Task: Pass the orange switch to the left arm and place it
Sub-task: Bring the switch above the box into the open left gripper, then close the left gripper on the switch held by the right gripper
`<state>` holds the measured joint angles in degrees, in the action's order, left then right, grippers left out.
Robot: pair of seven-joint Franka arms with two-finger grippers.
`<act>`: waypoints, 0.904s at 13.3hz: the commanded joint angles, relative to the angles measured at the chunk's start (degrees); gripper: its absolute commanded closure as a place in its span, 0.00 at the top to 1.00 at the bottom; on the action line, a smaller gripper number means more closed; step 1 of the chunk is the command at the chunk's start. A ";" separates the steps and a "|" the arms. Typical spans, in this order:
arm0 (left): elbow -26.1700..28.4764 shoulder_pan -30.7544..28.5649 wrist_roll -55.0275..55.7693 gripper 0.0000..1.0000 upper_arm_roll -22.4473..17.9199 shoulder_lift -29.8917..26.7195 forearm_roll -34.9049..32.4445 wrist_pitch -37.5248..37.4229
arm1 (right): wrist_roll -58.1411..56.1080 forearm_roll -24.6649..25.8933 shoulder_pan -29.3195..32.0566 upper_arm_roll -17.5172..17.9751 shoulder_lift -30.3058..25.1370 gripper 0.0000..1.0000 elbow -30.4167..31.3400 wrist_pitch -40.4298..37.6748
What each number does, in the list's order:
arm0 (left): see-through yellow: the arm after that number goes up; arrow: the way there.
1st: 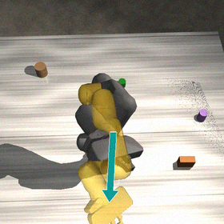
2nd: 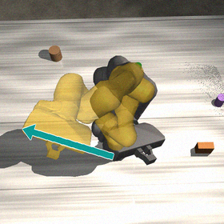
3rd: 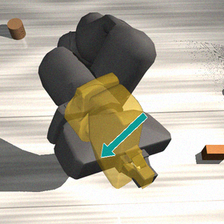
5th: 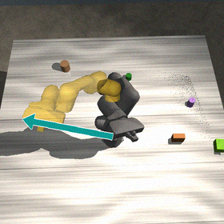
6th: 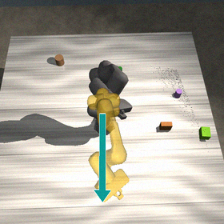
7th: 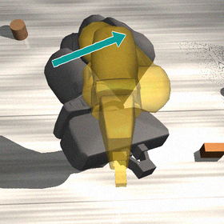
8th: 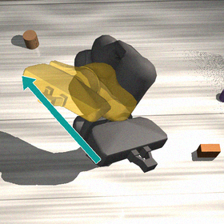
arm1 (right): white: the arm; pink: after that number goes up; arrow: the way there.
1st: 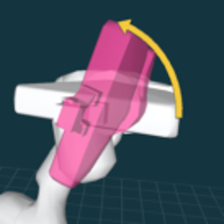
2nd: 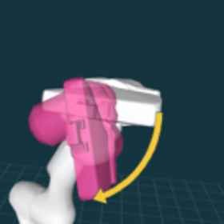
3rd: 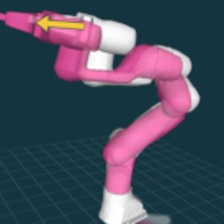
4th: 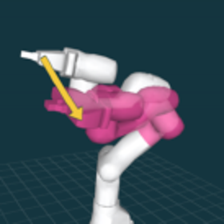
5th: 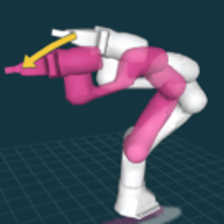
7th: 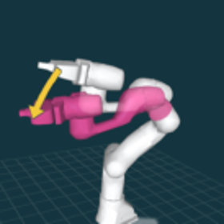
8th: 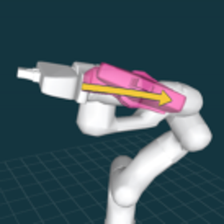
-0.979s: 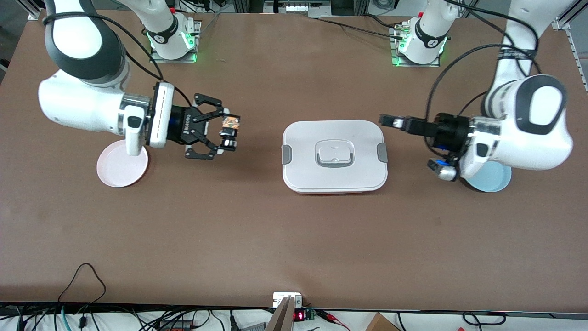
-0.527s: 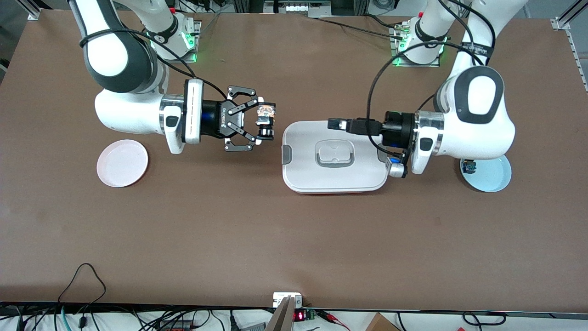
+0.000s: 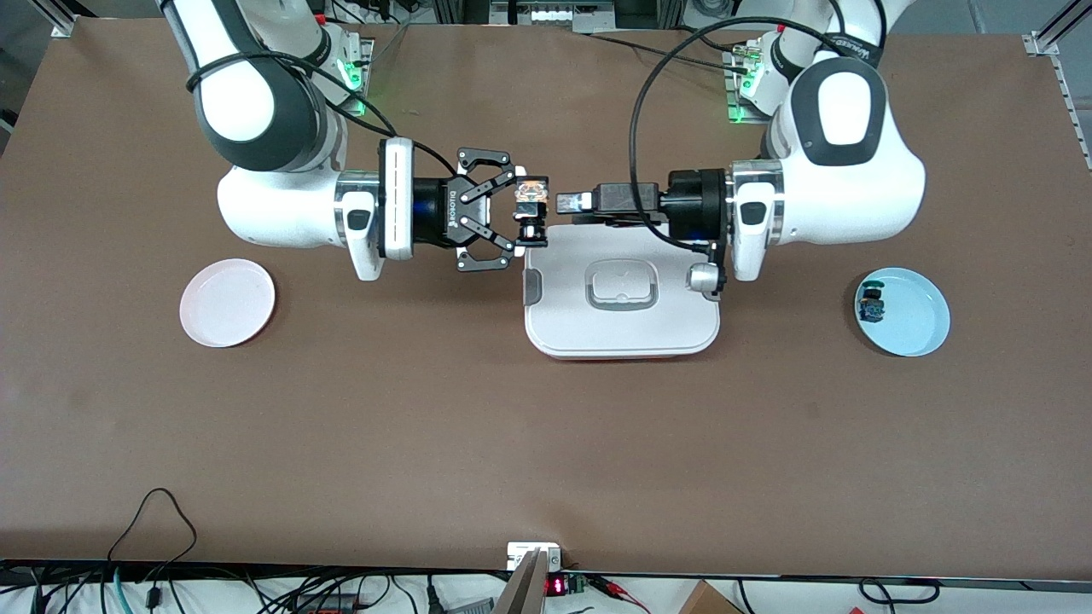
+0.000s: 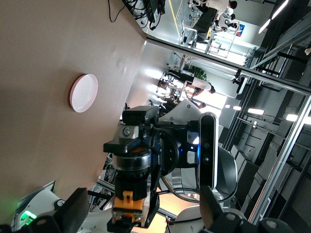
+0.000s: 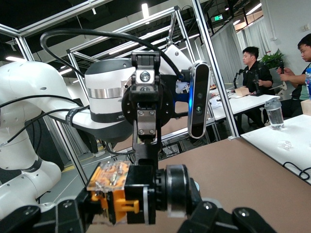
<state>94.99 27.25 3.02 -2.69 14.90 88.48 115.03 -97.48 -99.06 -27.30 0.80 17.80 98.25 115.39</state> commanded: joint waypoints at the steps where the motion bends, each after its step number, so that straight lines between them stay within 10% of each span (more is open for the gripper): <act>1: 0.64 2.28 -1.44 1.00 -0.65 -0.31 1.96 2.39 | -0.70 -1.48 -0.56 -0.19 0.83 0.02 -1.48 0.36; 6: 1.43 2.19 -1.97 0.73 -0.65 -0.22 1.96 2.21 | -0.61 -3.24 -1.61 -0.19 0.92 0.02 -1.48 1.41; 12: 1.43 1.58 -2.23 0.01 -0.74 -0.22 1.35 1.77 | -0.61 -3.15 -1.70 -0.19 0.66 0.02 -1.48 2.29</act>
<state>96.17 28.90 2.29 -3.10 14.94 88.86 116.90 -97.46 -101.40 -28.41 0.72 18.14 97.79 116.47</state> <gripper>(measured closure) 0.661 0.278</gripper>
